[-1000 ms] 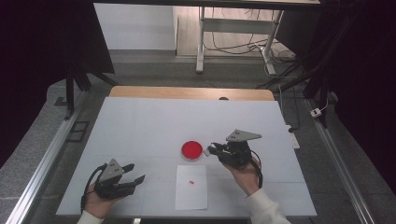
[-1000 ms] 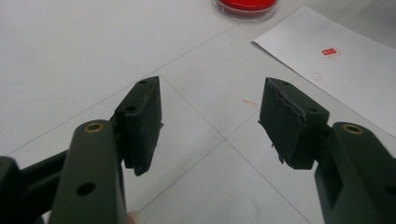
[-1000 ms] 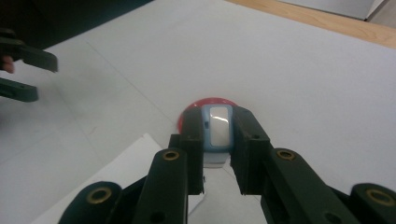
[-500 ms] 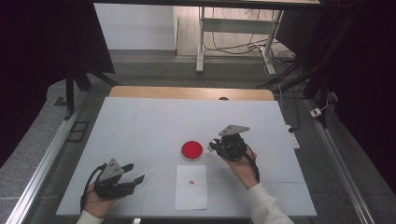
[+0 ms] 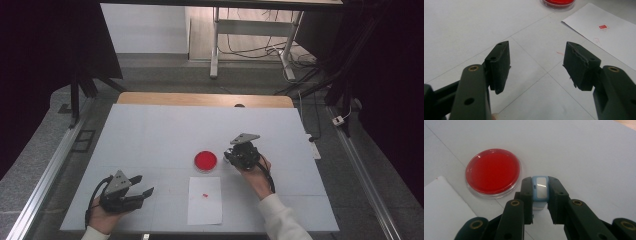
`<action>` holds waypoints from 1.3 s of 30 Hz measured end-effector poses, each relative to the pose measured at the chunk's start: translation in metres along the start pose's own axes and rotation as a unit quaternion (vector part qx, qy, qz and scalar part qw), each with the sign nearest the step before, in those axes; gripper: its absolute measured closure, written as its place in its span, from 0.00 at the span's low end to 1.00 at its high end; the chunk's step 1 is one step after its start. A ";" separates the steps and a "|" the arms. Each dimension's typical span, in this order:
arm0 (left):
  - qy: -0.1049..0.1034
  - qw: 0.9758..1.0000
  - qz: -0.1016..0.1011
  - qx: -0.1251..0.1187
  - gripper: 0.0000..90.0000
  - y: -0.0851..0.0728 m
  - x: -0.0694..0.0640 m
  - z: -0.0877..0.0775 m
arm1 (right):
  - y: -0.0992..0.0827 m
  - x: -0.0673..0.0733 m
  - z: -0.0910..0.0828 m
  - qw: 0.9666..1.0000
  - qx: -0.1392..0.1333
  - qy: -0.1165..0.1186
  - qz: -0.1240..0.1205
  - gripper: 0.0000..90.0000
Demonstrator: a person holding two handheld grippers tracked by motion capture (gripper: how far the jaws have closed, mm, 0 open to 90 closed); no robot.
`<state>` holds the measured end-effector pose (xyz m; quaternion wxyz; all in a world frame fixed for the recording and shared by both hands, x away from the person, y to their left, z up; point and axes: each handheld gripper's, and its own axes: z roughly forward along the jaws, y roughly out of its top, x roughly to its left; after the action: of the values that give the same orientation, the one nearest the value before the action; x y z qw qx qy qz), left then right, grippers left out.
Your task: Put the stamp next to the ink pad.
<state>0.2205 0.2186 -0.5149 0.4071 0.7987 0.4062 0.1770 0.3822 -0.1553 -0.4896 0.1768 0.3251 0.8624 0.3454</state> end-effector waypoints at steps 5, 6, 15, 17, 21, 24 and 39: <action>0.001 1.000 0.001 0.001 0.43 0.000 0.000 0.000 | 0.000 0.001 0.003 1.000 -0.001 -0.002 0.000 0.83; 0.001 1.000 0.001 0.001 0.43 0.000 0.000 0.000 | 0.000 0.001 0.003 1.000 -0.002 -0.002 -0.001 0.83; 0.001 1.000 0.001 0.000 0.43 0.000 0.000 0.000 | 0.000 0.000 0.005 1.000 -0.008 -0.002 -0.003 0.78; 0.001 1.000 0.001 0.000 0.43 0.000 0.000 0.000 | 0.000 0.000 0.005 1.000 -0.010 -0.002 -0.001 0.78; 0.000 1.000 0.001 -0.001 0.43 0.000 0.000 0.000 | 0.000 0.000 0.005 1.000 -0.012 -0.003 -0.003 0.75; 0.001 1.000 0.000 -0.001 0.43 0.000 0.000 0.000 | 0.000 0.001 0.005 1.000 -0.012 -0.005 -0.003 0.71; 0.001 1.000 0.001 -0.001 0.43 0.000 0.000 0.000 | -0.002 -0.004 0.001 0.999 -0.031 -0.010 0.020 0.54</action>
<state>0.2201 0.2185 -0.5149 0.4069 0.7987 0.4058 0.1786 0.3853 -0.1586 -0.4914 0.1885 0.3403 0.8425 0.3726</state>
